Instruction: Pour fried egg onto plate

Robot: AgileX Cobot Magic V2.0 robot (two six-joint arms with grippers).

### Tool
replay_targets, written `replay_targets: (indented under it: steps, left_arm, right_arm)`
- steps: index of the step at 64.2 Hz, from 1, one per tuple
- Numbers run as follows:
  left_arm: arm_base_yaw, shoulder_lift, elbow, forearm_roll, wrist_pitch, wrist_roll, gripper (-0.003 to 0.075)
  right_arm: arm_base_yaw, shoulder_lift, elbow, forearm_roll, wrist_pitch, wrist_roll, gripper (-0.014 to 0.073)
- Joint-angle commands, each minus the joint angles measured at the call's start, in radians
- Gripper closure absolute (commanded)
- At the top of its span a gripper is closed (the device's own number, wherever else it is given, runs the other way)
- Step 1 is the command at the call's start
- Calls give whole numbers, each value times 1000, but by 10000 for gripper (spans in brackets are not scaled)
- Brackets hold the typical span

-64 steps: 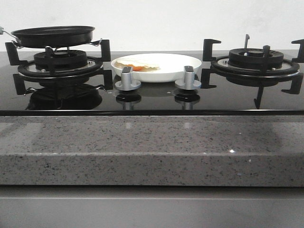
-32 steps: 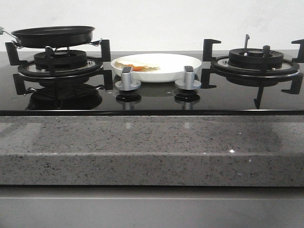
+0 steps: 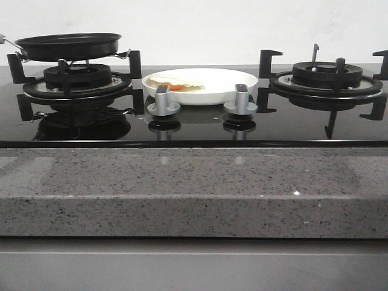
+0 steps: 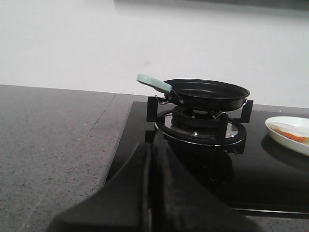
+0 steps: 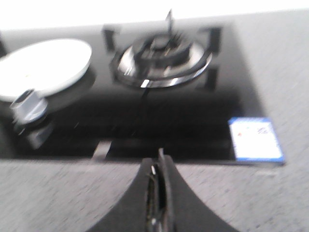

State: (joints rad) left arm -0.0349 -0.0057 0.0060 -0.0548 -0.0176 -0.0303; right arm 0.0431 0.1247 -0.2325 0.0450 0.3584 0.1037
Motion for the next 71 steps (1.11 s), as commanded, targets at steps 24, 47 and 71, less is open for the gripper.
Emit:
replay_targets:
  steps: [24, 47, 71]
  left_arm:
    - [-2, -18, 4, -8, -85, -1, 739]
    - [-2, -18, 4, -8, -85, -1, 739]
    - [-2, -18, 4, -8, -85, -1, 739]
  right_arm:
    - [-6, -155, 255, -152, -428, -11, 660]
    - [-10, -155, 255, -170, -406, -8, 660]
    - [-10, -154, 255, -168, -364, -8, 660]
